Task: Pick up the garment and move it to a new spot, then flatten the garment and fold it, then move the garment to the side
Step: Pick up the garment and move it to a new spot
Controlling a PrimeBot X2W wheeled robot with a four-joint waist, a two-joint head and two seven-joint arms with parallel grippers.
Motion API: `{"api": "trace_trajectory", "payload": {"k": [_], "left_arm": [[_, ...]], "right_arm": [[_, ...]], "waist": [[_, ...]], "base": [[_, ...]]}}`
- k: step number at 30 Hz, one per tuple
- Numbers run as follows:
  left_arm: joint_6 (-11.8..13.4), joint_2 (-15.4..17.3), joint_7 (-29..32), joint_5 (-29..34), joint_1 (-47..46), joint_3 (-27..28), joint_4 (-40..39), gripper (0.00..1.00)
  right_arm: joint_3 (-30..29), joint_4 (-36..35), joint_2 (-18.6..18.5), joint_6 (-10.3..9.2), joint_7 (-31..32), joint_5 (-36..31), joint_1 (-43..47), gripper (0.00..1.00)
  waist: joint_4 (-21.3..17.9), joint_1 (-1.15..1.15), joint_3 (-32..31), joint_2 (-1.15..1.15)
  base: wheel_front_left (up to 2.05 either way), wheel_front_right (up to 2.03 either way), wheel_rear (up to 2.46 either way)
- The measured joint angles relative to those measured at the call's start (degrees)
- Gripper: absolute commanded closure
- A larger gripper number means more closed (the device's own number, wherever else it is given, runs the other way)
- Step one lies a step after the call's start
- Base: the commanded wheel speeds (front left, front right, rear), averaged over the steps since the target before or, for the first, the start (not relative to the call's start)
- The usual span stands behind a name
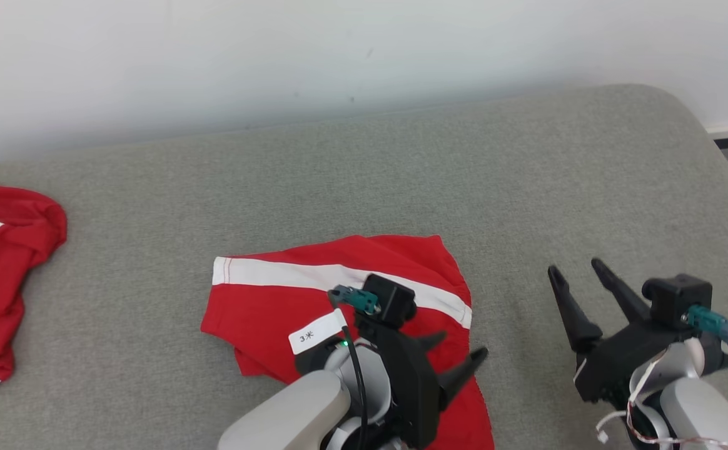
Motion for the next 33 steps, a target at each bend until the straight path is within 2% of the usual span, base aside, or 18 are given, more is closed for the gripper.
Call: {"api": "trace_trajectory", "payload": {"k": [4,5,9,15,22,25,33], "left_arm": [[2.4,-0.07,-3.67,3.44,-0.55,1.35,1.29,0.0],[3.83,-0.03,-6.46,4.94,-0.49,1.83,1.55,0.0],[5.1,0.49,-10.54,8.18,-0.46,1.93,1.57,0.0],[6.61,4.39,-18.51,12.81,2.18,4.8,0.77,0.0],[6.67,9.29,-26.8,14.75,9.77,10.9,-1.22,0.0],[6.67,9.72,-29.21,17.41,13.33,14.96,-0.35,0.0],[6.67,9.79,-30.26,23.5,20.59,24.52,-1.88,0.0]], "right_arm": [[0.12,0.45,0.19,0.34,0.51,0.63,1.86,0.0],[0.3,0.76,0.43,0.48,0.76,0.79,2.44,0.0],[0.52,1.09,1.1,0.49,0.93,1.18,3.08,0.0],[0.97,1.55,1.75,0.75,1.45,1.63,3.05,0.0],[0.66,1.85,1.92,0.75,1.93,3.0,4.97,0.0],[0.35,2.02,1.91,0.74,1.94,3.21,5.58,0.0],[0.18,1.85,2.08,0.73,3.01,4.49,6.49,0.0]], "waist": [[0.85,0.0,-0.66,0.0],[1.33,0.0,-0.94,0.0],[2.28,0.0,-1.45,0.0],[3.29,0.0,-2.32,0.0],[4.6,0.0,-3.46,0.0],[5.29,0.0,-3.97,0.0],[7.24,0.0,-5.06,0.0]], "base": [[0.0,0.0,0.0],[0.0,0.0,0.0],[0.0,0.0,0.0],[0.0,0.0,0.0],[0.0,0.0,0.0],[0.0,0.0,0.0],[0.0,0.0,0.0]]}}
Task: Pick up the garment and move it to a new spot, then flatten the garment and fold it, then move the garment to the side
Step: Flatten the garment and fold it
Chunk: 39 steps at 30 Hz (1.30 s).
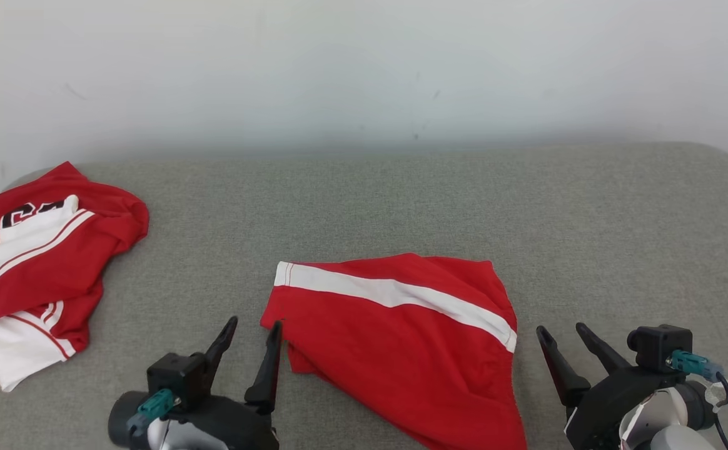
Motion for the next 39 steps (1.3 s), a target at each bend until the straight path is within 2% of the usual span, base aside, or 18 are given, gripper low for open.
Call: {"api": "trace_trajectory", "payload": {"k": [5,10,11,14,19,23,27,32,39], "left_arm": [[0.01,-0.15,0.02,0.91,2.22,2.38,-1.26,0.0],[0.0,1.48,1.38,-0.01,1.41,0.86,-2.45,0.0],[-1.65,2.2,6.87,-0.18,-5.66,-0.51,-0.18,0.0],[-3.31,1.87,9.44,-0.4,-8.86,-1.49,1.97,0.0],[-4.47,0.58,12.34,-1.07,-13.65,-1.34,5.16,0.0],[-6.64,-0.27,16.34,-1.15,-18.68,-1.98,10.47,0.0],[-6.46,-2.26,19.87,-2.2,-21.45,-2.24,16.22,0.0],[-5.03,-2.7,21.56,-1.59,-23.89,-2.04,20.61,0.0],[-5.61,-5.24,23.4,-2.08,-26.71,-2.23,25.52,0.0]], "right_arm": [[0.07,0.03,0.18,0.0,1.13,0.51,0.1,0.0],[1.09,0.37,0.75,0.03,2.93,0.64,-0.73,0.0],[1.18,1.02,0.92,0.27,4.85,1.23,-3.85,0.0],[1.31,1.67,1.03,0.35,5.83,1.47,-4.79,0.0],[1.1,1.81,1.56,0.77,6.58,2.77,-6.56,0.0],[1.08,2.66,1.78,1.27,7.59,3.56,-8.42,0.0],[1.33,3.71,2.45,1.9,9.05,4.72,-8.78,0.0],[1.87,3.81,3.07,2.8,10.06,5.71,-9.39,0.0],[2.85,4.67,3.11,3.37,11.51,6.13,-9.59,0.0]], "waist": [[0.96,0.0,0.14,0.0],[1.16,0.0,0.93,0.01],[0.33,0.0,2.92,0.01],[-0.08,0.01,4.13,0.01],[-0.7,0.01,5.89,0.01],[-1.28,0.02,8.23,0.01],[-1.67,0.02,10.01,0.01],[-1.97,0.02,10.96,0.01],[-1.97,0.01,11.67,0.01]], "base": [[0.0,0.0,0.0],[0.0,0.0,0.0],[0.0,0.0,0.0],[0.0,0.0,0.0],[0.0,0.0,0.0],[0.0,0.0,0.0],[0.0,0.0,0.0],[0.0,0.0,0.0],[0.0,0.0,0.0]]}}
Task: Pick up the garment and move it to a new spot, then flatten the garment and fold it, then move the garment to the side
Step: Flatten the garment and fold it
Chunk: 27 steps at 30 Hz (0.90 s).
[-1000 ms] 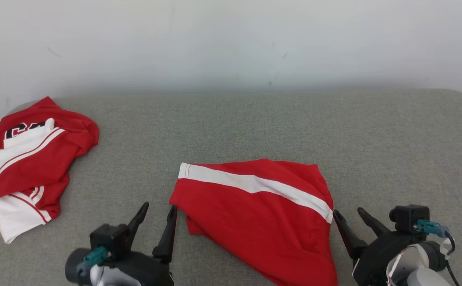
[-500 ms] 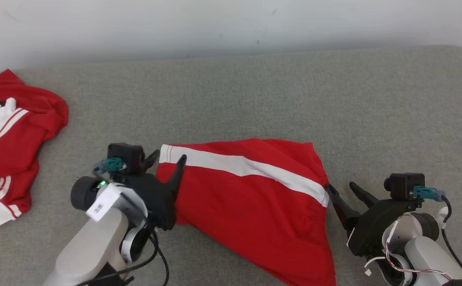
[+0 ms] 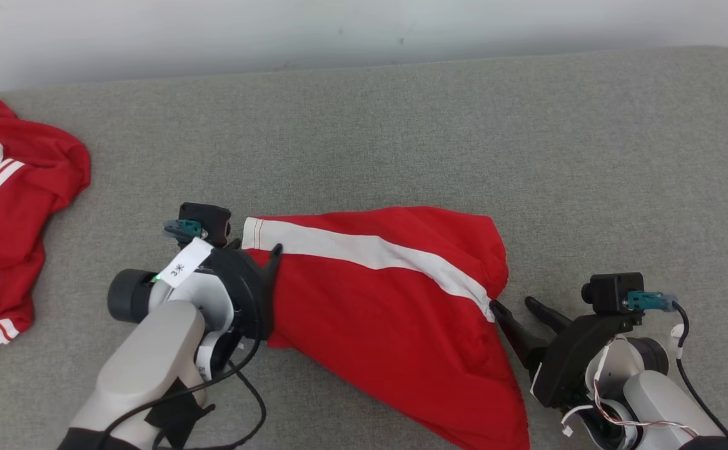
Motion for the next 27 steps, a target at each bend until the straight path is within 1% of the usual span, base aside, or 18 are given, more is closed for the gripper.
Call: {"api": "trace_trajectory", "payload": {"k": [1,2,3,4,5,6,10,20,24,25,26,27], "left_arm": [[0.0,0.11,0.25,0.12,-0.4,-0.23,0.96,0.0],[0.04,0.26,0.41,0.16,-0.63,-0.04,1.62,0.11],[0.42,0.29,0.36,0.18,-0.73,0.19,2.26,0.53],[0.94,0.37,0.15,0.49,-0.85,0.1,2.75,1.0],[0.88,0.37,-0.11,1.01,-1.27,-0.03,3.23,1.0],[0.22,0.11,-0.18,0.97,-1.75,0.26,3.49,1.0],[-0.56,-1.68,-0.2,-0.79,-2.46,1.09,5.82,1.0],[-1.69,-1.87,-3.23,-0.8,-3.2,1.38,9.29,1.0],[-2.59,-1.85,-4.24,-0.83,-3.18,1.42,10.56,1.0],[-2.57,-2.01,-4.97,-1.01,-3.17,1.62,11.03,1.0],[-2.53,-2.09,-5.41,-1.07,-3.14,1.76,11.28,0.0],[-2.52,-2.16,-5.93,-1.08,-3.13,1.88,11.43,0.0]], "right_arm": [[0.16,0.15,0.0,0.18,0.25,0.0,-0.2,0.0],[0.37,0.3,0.07,0.25,0.38,0.0,-0.54,0.0],[0.64,0.37,0.18,0.27,0.6,0.0,-0.99,0.53],[0.86,0.32,0.29,0.43,0.81,0.0,-1.26,0.73],[1.05,0.36,0.35,0.49,0.87,0.0,-1.29,1.0],[1.19,0.42,0.37,0.52,1.04,0.0,-1.29,1.0],[1.4,0.71,0.37,0.92,1.52,0.12,-1.31,1.0],[-0.21,1.54,0.03,1.45,0.13,1.11,-3.3,1.0],[0.12,2.14,0.24,1.52,0.03,1.13,-3.38,1.0],[0.24,2.7,0.3,1.66,0.04,1.13,-3.3,0.59],[0.25,2.78,0.25,1.67,0.04,1.13,-3.22,0.0],[0.24,2.78,0.24,1.67,0.03,1.13,-3.1,0.0]], "waist": [[-0.03,0.0,0.09,0.0],[-0.09,0.0,0.16,0.0],[-0.17,0.0,0.22,0.0],[-0.26,0.0,0.32,0.0],[-0.31,0.0,0.44,0.0],[-0.34,0.0,0.52,0.0],[-0.15,0.0,0.86,0.0],[0.64,-0.01,-0.62,0.0],[0.78,-0.01,-1.64,-0.01],[0.76,-0.01,-2.0,-0.01],[0.75,-0.01,-2.19,-0.01],[0.74,-0.01,-2.34,-0.01]], "base": [[0.0,0.0,0.0],[0.0,0.0,0.0],[0.0,0.0,0.0],[0.0,0.0,0.0],[0.0,0.0,0.0],[0.0,0.0,0.0],[0.0,0.0,0.0],[0.0,0.0,0.0],[0.0,0.0,0.0],[0.0,0.0,0.0],[0.0,0.0,0.0],[0.0,0.0,0.0]]}}
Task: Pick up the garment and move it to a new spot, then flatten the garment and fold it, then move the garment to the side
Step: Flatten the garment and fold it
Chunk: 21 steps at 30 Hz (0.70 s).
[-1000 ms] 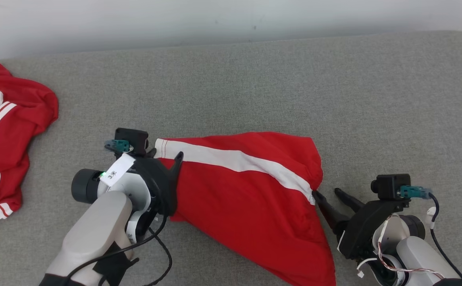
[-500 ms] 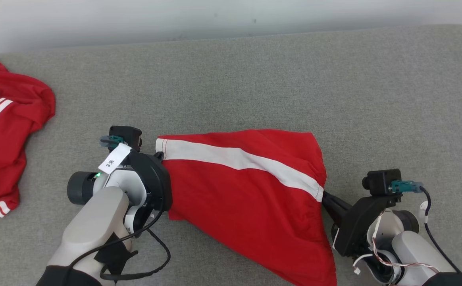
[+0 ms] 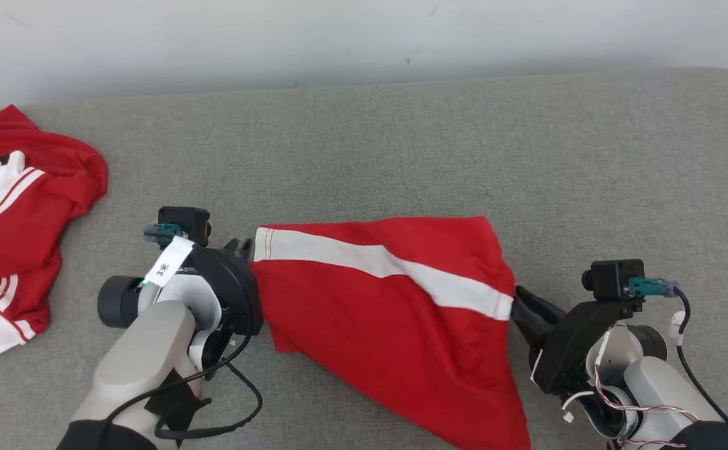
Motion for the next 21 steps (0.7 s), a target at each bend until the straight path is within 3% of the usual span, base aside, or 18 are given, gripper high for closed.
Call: {"api": "trace_trajectory", "payload": {"k": [9,15,21], "left_arm": [[-0.6,-0.57,-1.33,-0.16,0.0,-0.08,1.91,0.0],[-1.02,-0.14,-2.36,-0.82,0.02,0.81,3.3,0.0],[-1.59,1.63,-3.65,-1.27,0.01,1.71,3.63,0.0]], "right_arm": [[0.48,-0.64,-0.47,0.05,0.47,0.0,1.15,0.0],[0.62,-5.01,-0.55,0.31,-0.02,0.94,3.58,0.0],[0.51,-8.9,-4.14,0.04,-0.05,-1.32,5.75,0.0]], "waist": [[-0.23,0.0,-0.86,0.0],[-0.74,-0.01,-1.34,0.0],[-1.52,0.0,-1.17,0.0]], "base": [[0.0,0.0,0.0],[0.0,0.0,0.0],[0.0,0.0,0.0]]}}
